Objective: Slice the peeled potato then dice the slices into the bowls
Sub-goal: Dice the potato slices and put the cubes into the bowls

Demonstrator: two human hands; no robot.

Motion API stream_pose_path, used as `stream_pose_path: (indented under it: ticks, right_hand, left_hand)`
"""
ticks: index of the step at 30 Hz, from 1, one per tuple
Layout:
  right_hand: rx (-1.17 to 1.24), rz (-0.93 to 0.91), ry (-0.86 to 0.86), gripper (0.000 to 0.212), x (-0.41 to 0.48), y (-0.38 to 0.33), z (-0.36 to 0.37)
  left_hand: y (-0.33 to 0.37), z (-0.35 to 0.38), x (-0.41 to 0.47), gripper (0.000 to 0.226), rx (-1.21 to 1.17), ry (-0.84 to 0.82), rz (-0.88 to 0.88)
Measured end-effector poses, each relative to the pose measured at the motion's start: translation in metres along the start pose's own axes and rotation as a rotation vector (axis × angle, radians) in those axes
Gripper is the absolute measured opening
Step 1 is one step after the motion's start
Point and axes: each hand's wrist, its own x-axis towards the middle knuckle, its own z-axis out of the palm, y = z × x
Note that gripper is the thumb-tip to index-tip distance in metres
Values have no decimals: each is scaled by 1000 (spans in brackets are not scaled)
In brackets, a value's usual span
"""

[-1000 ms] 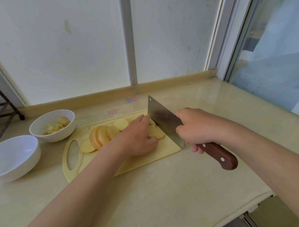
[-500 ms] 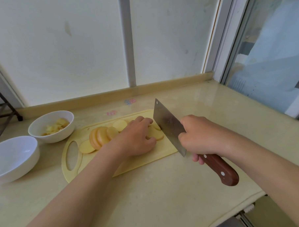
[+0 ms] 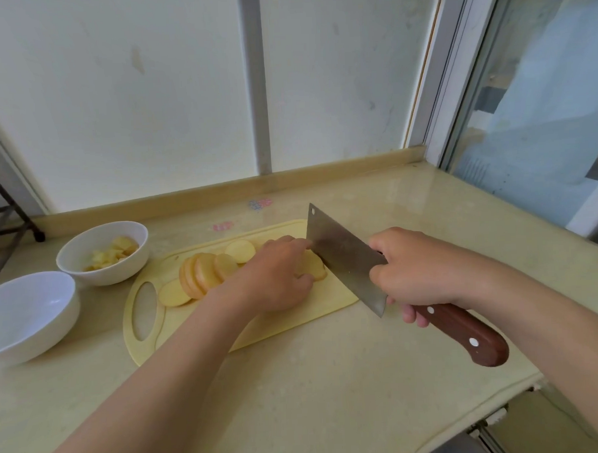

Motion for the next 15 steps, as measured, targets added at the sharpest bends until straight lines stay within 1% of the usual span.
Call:
stream_pose_path:
  ticks: [3,8,12,15]
  right_hand:
    - [5,1,-7,33,-4,1,-4]
    - [-19,-2,4,34,-8,1,2]
    - [-2,23,26,30,-12,1,8]
    - [7,27,43,25,-13,-3,17]
  left_hand:
    - [0,1,1,61,11,1,7]
    - [-1,2,0,55,24,11,-2]
    - [2,2,-1,48,32,24,-1]
    - [7,3,-2,45,26,47,-32]
